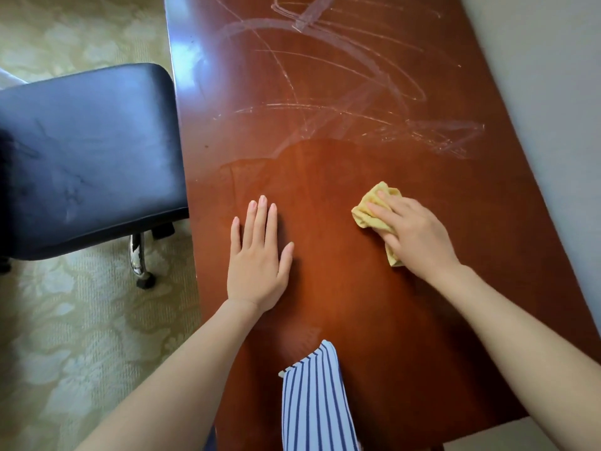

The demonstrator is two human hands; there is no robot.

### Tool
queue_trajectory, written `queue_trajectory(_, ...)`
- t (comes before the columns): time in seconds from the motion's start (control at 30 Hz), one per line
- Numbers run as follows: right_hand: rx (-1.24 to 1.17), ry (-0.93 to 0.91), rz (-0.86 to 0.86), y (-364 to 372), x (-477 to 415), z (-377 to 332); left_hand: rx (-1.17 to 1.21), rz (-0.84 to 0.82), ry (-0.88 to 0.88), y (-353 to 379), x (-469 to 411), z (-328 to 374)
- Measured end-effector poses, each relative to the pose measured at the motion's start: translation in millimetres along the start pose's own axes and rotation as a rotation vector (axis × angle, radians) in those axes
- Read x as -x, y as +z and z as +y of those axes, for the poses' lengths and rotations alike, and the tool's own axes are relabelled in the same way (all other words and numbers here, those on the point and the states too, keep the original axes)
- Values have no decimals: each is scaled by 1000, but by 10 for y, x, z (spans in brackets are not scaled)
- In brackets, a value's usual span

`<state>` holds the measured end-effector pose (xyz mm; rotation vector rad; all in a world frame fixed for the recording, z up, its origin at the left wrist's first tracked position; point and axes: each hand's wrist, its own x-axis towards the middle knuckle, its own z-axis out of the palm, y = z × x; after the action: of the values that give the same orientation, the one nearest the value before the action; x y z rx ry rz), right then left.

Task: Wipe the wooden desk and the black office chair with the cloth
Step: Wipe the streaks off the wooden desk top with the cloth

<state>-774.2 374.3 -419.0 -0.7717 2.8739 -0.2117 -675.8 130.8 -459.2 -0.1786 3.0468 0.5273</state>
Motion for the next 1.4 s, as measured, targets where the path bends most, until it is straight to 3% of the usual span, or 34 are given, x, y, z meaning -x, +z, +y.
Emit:
queue_trajectory(0.17,13,385,24,-3,-316,-86,207,-27,10,-50,-18,-2)
queue_trajectory(0.3,-117,741,90,130,-447,-617,530,-166,96,-217,-21,-180)
queue_trajectory(0.37,-129,814,84,185,-490,-929,558,-216,179,-349,-2,-366)
queue_trajectory(0.43,-121,842,59,247,-538,-1304,519,-253,287,-502,-6,-660)
queue_trajectory(0.53,-108,841,8,359,-567,-1822,482,-285,313,-666,-52,-1061)
queue_trajectory(0.7,-199,824,8,487,-527,-2578,417,-353,276,-883,-91,-1531)
queue_trajectory(0.87,-456,843,163,538,-441,-3024,620,-579,112,-945,-114,-1580)
queue_trajectory(1.0,-694,839,236,500,-297,-3180,726,-634,-58,-953,-137,-1472)
queue_trajectory(1.2,-1083,900,433,439,-96,-3178,682,-780,-88,-1011,-183,-1311)
queue_trajectory(1.3,-1294,986,370,375,-44,-3040,813,-1005,-172,-1111,-306,-1252)
queue_trajectory(1.4,-1467,943,231,348,-19,-2840,941,-1126,-128,-1274,-486,-1199)
